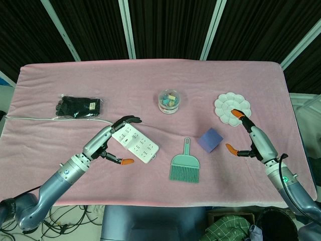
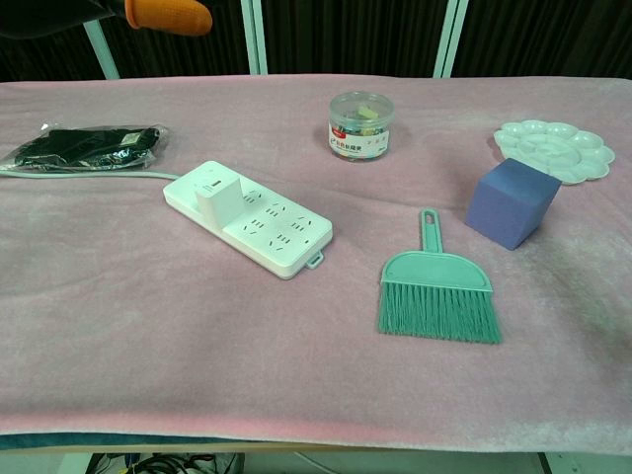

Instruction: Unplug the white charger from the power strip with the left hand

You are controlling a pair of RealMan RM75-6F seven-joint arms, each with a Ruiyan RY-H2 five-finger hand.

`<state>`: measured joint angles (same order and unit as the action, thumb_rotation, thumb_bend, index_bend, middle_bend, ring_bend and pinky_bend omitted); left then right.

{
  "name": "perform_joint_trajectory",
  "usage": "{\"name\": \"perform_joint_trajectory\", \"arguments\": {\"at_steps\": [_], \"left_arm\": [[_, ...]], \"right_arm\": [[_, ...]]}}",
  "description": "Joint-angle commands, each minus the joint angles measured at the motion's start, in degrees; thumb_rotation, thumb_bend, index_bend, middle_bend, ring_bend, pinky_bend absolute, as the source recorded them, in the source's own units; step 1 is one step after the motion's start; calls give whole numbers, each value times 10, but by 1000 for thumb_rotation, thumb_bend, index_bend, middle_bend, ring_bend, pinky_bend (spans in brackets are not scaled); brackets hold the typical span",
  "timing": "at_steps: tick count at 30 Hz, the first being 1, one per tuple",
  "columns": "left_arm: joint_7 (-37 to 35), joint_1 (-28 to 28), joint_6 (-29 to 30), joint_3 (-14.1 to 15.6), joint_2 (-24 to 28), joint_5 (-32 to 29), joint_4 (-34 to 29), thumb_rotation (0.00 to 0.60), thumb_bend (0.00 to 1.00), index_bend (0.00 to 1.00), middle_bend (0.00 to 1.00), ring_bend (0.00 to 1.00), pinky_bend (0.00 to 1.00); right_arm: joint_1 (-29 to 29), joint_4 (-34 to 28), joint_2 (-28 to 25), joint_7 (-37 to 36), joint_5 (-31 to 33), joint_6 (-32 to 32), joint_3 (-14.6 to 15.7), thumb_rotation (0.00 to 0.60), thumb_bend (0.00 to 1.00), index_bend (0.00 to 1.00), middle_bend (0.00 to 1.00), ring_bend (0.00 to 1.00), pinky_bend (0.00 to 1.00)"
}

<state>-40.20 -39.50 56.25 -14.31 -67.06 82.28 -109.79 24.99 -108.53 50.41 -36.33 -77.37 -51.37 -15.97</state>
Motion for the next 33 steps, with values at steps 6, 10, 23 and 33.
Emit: {"name": "perform_joint_trajectory", "arguments": {"at_steps": [6, 10, 23, 33], "left_arm": [[8, -2, -3, 8, 1, 1, 5, 600, 88, 128, 157, 0, 0], [20, 2, 2, 16, -4, 6, 10, 600, 88, 128, 157, 0, 0], [56, 3, 13, 24, 1, 11, 16, 600, 88, 128, 157, 0, 0], [118, 0, 12, 33, 7, 12, 22, 600, 88, 128, 153, 0, 0]], "right_arm": [[3, -2, 11, 14, 5, -6, 11, 600, 236, 0, 8, 49, 54], [6, 3, 23, 20, -1, -6, 20, 600, 236, 0, 8, 49, 54], [6, -8, 32, 53, 6, -33, 28, 600, 235, 0, 8, 49, 54], [12, 0, 46, 85, 0, -40, 38, 600, 236, 0, 8, 51, 54]]}}
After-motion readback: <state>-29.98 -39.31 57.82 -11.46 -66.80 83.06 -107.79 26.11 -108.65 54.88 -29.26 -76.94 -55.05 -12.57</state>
